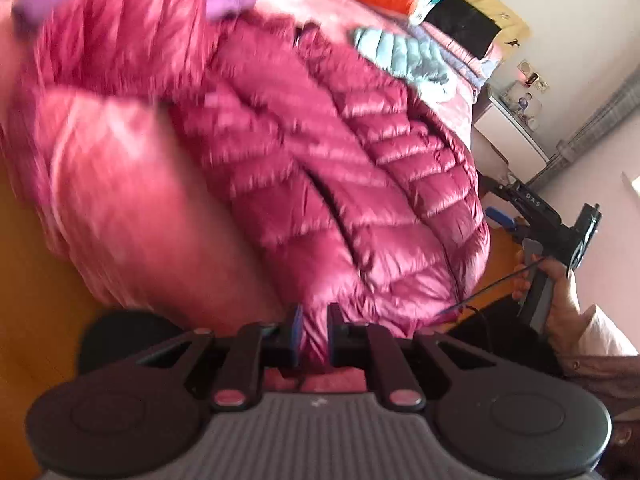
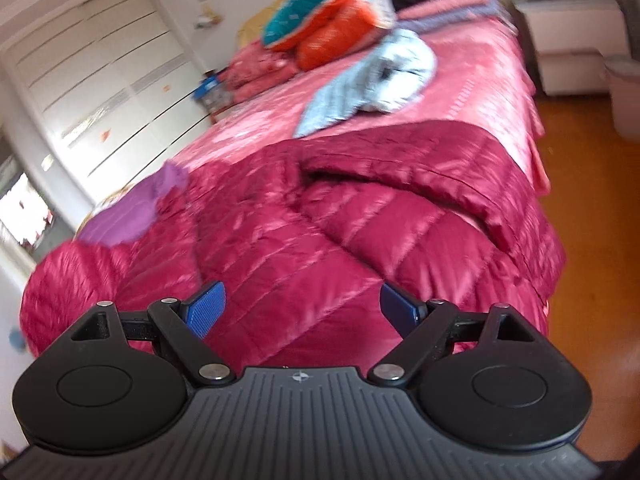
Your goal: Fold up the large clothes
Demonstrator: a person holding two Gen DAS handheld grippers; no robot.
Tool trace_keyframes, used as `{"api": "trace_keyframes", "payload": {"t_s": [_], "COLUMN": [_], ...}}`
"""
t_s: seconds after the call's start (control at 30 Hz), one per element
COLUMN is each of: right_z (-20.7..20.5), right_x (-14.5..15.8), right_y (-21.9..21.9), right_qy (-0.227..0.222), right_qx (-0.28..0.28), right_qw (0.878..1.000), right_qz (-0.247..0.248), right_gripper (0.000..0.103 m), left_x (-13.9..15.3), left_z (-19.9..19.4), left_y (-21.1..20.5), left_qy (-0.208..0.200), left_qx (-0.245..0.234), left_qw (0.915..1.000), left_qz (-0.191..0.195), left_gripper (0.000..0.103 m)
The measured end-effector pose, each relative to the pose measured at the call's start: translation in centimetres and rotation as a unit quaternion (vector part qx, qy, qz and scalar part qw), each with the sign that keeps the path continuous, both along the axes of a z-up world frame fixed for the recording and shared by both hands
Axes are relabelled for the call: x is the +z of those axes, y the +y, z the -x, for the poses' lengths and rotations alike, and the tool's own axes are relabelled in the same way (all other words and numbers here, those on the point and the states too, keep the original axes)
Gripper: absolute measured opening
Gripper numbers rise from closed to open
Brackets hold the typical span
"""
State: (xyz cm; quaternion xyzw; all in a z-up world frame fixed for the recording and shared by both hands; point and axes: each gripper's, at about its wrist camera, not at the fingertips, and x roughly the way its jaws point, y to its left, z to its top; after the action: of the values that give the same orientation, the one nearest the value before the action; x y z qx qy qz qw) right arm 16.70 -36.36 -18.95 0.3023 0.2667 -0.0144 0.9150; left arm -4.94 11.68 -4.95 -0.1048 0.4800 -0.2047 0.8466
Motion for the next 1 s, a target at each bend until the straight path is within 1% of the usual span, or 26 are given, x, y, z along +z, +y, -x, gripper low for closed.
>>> {"api": "trace_keyframes", "payload": {"t_s": [0.07, 0.1, 0.17, 0.23, 0.3, 0.37, 0.43, 0.5, 0.57, 0.67, 0.7, 0.73, 0.8, 0.87, 0.93, 1.0], "right_z": [-0.2, -0.3, -0.4, -0.5, -0.5, -0.6, -0.6, -0.6, -0.6, -0.9, -1.1, -1.3, -1.8, -2.0, -2.6, -3.2], "right_x": [-0.6, -1.0, -1.8, -2.8, -4.0, -5.3, -6.9, -8.7, -10.2, -12.6, -13.1, -13.6, -14.5, -15.3, -15.8, -15.8], "right_y": [-1.3, -2.0, -3.4, -5.0, -6.8, -8.4, -9.8, -10.8, -11.5, -12.3, -12.5, -12.6, -12.6, -12.5, -12.5, -12.7], "right_qy": [0.001, 0.001, -0.002, -0.006, -0.014, -0.023, -0.033, -0.044, -0.054, -0.071, -0.073, -0.073, -0.06, -0.057, -0.058, -0.062], "right_qx": [-0.025, -0.04, -0.07, -0.103, -0.133, -0.162, -0.186, -0.206, -0.228, -0.249, -0.259, -0.267, -0.286, -0.295, -0.304, -0.311], "right_qw": [0.999, 0.998, 0.995, 0.987, 0.976, 0.961, 0.94, 0.913, 0.885, 0.842, 0.831, 0.824, 0.813, 0.802, 0.8, 0.798], "right_qz": [-0.024, -0.038, -0.077, -0.121, -0.172, -0.224, -0.284, -0.35, -0.403, -0.472, -0.487, -0.495, -0.504, -0.516, -0.515, -0.513], "right_gripper": [0.103, 0.103, 0.103, 0.103, 0.103, 0.103, 0.103, 0.103, 0.103, 0.103, 0.103, 0.103, 0.103, 0.102, 0.102, 0.101], "left_x": [1.6, 2.0, 3.1, 3.8, 3.9, 3.9, 3.7, 3.6, 3.5, 3.9, 4.2, 4.6, 5.5, 6.7, 8.1, 9.8], "left_z": [-0.1, -0.4, -0.9, -1.9, -2.9, -4.1, -5.2, -6.5, -7.7, -9.8, -10.5, -11.2, -12.5, -13.9, -15.0, -16.1], "left_y": [-0.4, -0.5, -1.2, -2.2, -4.3, -6.4, -8.6, -11.1, -13.3, -16.2, -17.1, -18.1, -19.9, -21.5, -23.1, -24.8], "left_qy": [-0.034, -0.05, -0.082, -0.107, -0.128, -0.139, -0.151, -0.163, -0.17, -0.176, -0.182, -0.191, -0.208, -0.229, -0.252, -0.28], "left_qx": [0.004, 0.006, 0.009, 0.004, -0.004, -0.013, -0.021, -0.029, -0.034, -0.036, -0.036, -0.037, -0.033, -0.029, -0.025, -0.021], "left_qw": [0.9992, 0.9984, 0.9959, 0.9934, 0.9903, 0.9885, 0.9863, 0.9834, 0.9821, 0.9818, 0.9808, 0.9791, 0.9758, 0.9716, 0.9663, 0.9588], "left_qz": [-0.02, -0.027, -0.037, -0.042, -0.054, -0.058, -0.064, -0.074, -0.073, -0.061, -0.06, -0.061, -0.058, -0.049, -0.048, -0.044], "left_gripper": [0.02, 0.023, 0.03, 0.033, 0.037, 0.039, 0.043, 0.043, 0.044, 0.044, 0.044, 0.045, 0.045, 0.048, 0.049, 0.05]}}
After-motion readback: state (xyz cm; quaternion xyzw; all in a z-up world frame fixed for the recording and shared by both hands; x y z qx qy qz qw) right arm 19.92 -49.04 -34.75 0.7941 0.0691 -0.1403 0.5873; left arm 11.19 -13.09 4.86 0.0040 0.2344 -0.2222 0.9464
